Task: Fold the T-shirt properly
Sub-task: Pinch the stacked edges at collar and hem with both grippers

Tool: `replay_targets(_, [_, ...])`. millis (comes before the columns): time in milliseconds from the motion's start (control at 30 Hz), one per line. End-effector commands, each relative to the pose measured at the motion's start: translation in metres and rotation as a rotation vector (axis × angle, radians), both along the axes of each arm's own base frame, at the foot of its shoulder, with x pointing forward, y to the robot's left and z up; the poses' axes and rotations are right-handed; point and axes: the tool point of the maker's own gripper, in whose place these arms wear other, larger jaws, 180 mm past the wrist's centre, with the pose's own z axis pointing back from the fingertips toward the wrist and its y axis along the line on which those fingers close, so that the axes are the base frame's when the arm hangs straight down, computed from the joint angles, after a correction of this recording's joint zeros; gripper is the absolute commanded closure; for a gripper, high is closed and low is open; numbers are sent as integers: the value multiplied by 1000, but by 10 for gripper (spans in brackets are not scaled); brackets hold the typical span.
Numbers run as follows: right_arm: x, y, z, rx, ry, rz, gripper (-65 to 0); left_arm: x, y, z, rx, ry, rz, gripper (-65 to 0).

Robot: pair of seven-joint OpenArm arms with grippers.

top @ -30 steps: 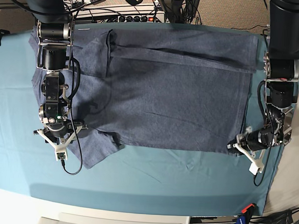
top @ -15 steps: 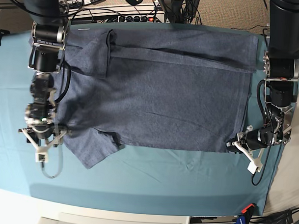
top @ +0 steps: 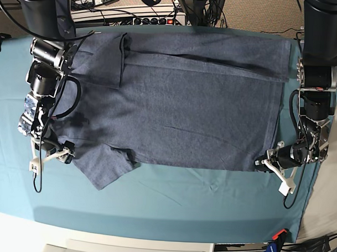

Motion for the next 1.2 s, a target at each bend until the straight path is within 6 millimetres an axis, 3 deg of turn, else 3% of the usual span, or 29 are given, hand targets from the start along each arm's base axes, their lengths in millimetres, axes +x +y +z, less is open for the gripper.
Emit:
replay_targets(0, [13, -9, 24, -10, -61, -10, -404, 18, 6, 25, -8, -71, 10, 0])
replay_targets(267, [7, 5, 15, 42, 0, 38, -404, 18, 5, 25, -9, -72, 10, 0])
replay_targets(867, [-2, 52, -18, -123, 161, 275, -398, 18, 6, 25, -8, -71, 10, 0])
replay_targets(1000, [-2, 52, -18, -123, 158, 274, -311, 18, 6, 25, -8, -71, 10, 0])
replay_targets(1167, [0, 52, -15, -124, 141, 272, -158, 18, 6, 25, -8, -71, 10, 0])
